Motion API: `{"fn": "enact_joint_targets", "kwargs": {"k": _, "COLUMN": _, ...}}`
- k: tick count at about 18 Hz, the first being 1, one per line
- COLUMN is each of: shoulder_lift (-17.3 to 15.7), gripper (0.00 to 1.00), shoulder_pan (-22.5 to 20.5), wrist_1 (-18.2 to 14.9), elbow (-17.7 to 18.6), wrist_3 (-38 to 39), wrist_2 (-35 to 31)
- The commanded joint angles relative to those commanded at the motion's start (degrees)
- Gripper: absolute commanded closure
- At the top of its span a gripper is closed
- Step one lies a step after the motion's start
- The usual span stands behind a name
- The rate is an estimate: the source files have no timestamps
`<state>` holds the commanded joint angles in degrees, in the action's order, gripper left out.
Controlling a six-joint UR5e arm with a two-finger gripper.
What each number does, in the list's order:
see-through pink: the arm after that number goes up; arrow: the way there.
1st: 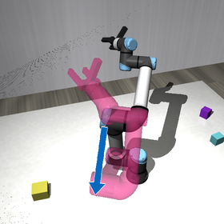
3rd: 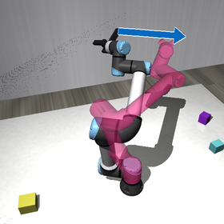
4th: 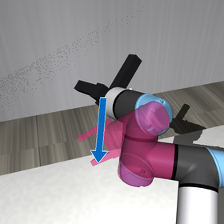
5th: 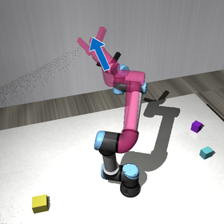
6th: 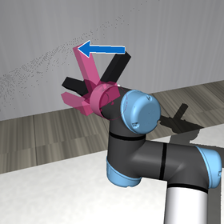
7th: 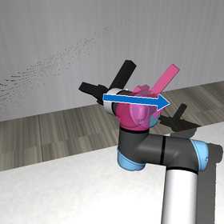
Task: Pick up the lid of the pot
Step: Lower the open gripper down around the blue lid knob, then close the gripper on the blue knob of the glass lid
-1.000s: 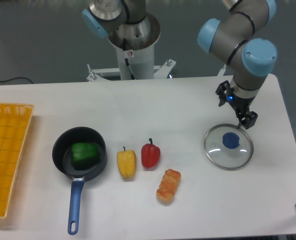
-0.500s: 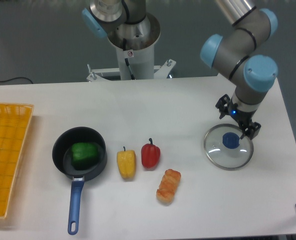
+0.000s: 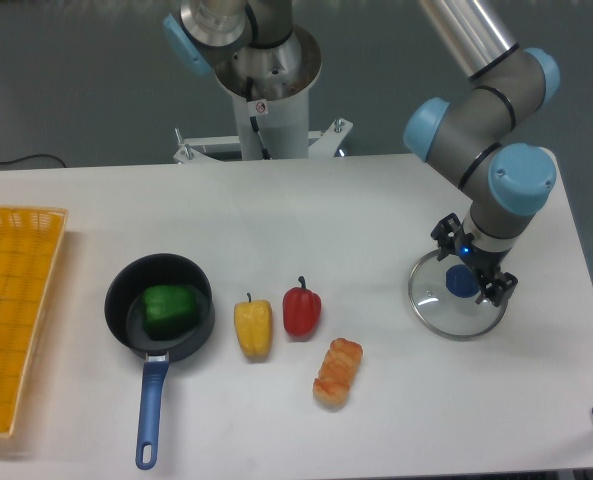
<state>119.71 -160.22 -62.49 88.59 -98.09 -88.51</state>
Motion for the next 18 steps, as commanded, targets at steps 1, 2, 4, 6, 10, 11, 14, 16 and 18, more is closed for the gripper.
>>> {"fn": "enact_joint_targets", "kwargs": {"k": 1, "shoulder_lift": -0.09, "gripper": 0.0, "shoulder_pan": -0.35, "wrist_1": 0.0, "elbow": 0.17, "wrist_3": 1.05, "wrist_2": 0.0}}
{"fn": "enact_joint_targets", "kwargs": {"k": 2, "shoulder_lift": -0.17, "gripper": 0.0, "shoulder_pan": -0.61, "wrist_1": 0.0, "elbow": 0.26, "wrist_3": 3.06, "wrist_2": 0.0}}
{"fn": "enact_joint_targets", "kwargs": {"k": 4, "shoulder_lift": -0.26, "gripper": 0.0, "shoulder_pan": -1.4, "wrist_1": 0.0, "elbow": 0.61, "wrist_3": 7.11, "wrist_2": 0.0}}
{"fn": "enact_joint_targets", "kwargs": {"k": 6, "shoulder_lift": -0.53, "gripper": 0.0, "shoulder_pan": -1.41, "wrist_1": 0.0, "elbow": 0.7, "wrist_3": 11.06, "wrist_2": 0.09}}
{"fn": "enact_joint_targets", "kwargs": {"k": 10, "shoulder_lift": -1.14, "gripper": 0.0, "shoulder_pan": -1.14, "wrist_1": 0.0, "elbow": 2.19, "wrist_3": 18.19, "wrist_2": 0.53}}
{"fn": "enact_joint_targets", "kwargs": {"k": 11, "shoulder_lift": -1.23, "gripper": 0.0, "shoulder_pan": -1.06, "wrist_1": 0.0, "elbow": 2.72, "wrist_3": 19.16, "wrist_2": 0.62}}
{"fn": "enact_joint_targets", "kwargs": {"k": 14, "shoulder_lift": -1.23, "gripper": 0.0, "shoulder_pan": -0.97, "wrist_1": 0.0, "elbow": 3.08, "wrist_3": 19.34, "wrist_2": 0.62}}
{"fn": "enact_joint_targets", "kwargs": {"k": 16, "shoulder_lift": -1.14, "gripper": 0.0, "shoulder_pan": -1.14, "wrist_1": 0.09, "elbow": 2.99, "wrist_3": 19.34, "wrist_2": 0.79}}
{"fn": "enact_joint_targets", "kwargs": {"k": 18, "shoulder_lift": -1.05, "gripper": 0.0, "shoulder_pan": -1.32, "wrist_1": 0.09, "elbow": 2.99, "wrist_3": 19.26, "wrist_2": 0.79}}
